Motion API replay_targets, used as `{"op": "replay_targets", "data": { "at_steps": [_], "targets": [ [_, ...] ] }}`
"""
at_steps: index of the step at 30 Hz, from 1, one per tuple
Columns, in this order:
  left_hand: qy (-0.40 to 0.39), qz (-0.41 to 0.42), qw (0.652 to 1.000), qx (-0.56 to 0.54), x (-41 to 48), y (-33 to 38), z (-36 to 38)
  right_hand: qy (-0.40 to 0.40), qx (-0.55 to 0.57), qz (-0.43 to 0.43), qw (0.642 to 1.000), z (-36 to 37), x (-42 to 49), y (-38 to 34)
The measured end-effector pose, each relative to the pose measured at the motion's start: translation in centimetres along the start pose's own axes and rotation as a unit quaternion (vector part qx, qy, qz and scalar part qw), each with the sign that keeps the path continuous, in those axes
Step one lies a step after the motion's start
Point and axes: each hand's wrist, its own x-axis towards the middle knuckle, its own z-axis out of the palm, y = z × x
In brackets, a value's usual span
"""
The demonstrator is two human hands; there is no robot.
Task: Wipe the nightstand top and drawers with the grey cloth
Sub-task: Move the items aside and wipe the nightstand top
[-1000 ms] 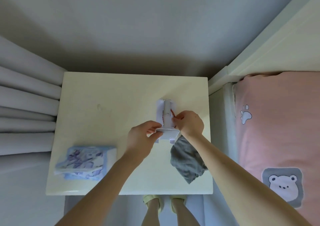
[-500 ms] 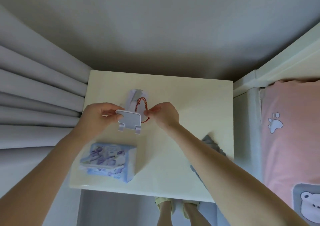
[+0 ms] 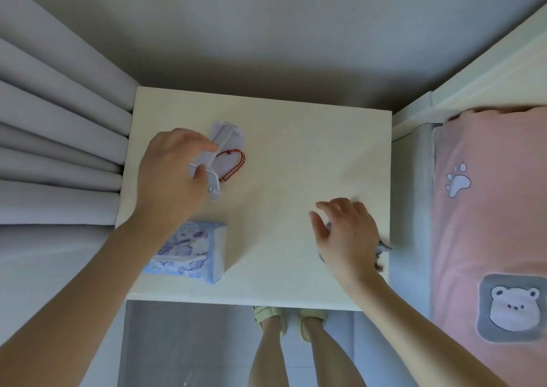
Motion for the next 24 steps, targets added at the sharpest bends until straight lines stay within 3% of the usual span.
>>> {"op": "replay_targets", "data": {
  "at_steps": [1,5,11,15,16,18,22,24],
  "targets": [
    [0.019,0.030,0.999,-0.011,-0.3,1.2,0.5,0.000,-0.024,-0.010,1.000,-0.3,-2.7,2.6],
    [0.043,0.094,0.992,-0.076,-0.7,4.5,3.8,-0.142,-0.071,-0.138,0.978,2.3,-7.6,8.8],
    [0.036,0.090,0.991,-0.090,0.6,5.0,6.8,-0.084,-0.099,-0.199,0.971,5.0,5.5,11.5],
    [0.036,0.078,0.993,-0.081,0.4,5.0,8.4,-0.020,-0.128,-0.102,0.986,5.9,14.1,10.7],
    [0.039,0.078,0.993,-0.079,0.1,5.0,8.7,-0.002,-0.118,-0.099,0.988,6.3,13.7,9.9],
    [0.047,0.061,0.994,-0.078,-0.7,5.3,9.1,-0.002,-0.094,-0.175,0.980,6.6,8.4,8.8],
    [0.053,0.002,0.996,-0.078,-3.8,6.4,9.5,-0.129,-0.059,-0.352,0.925,4.1,-8.8,10.8],
    [0.049,-0.006,0.996,-0.072,-5.4,6.9,9.8,-0.159,-0.085,-0.428,0.886,3.3,-10.6,13.2]
  ]
}}
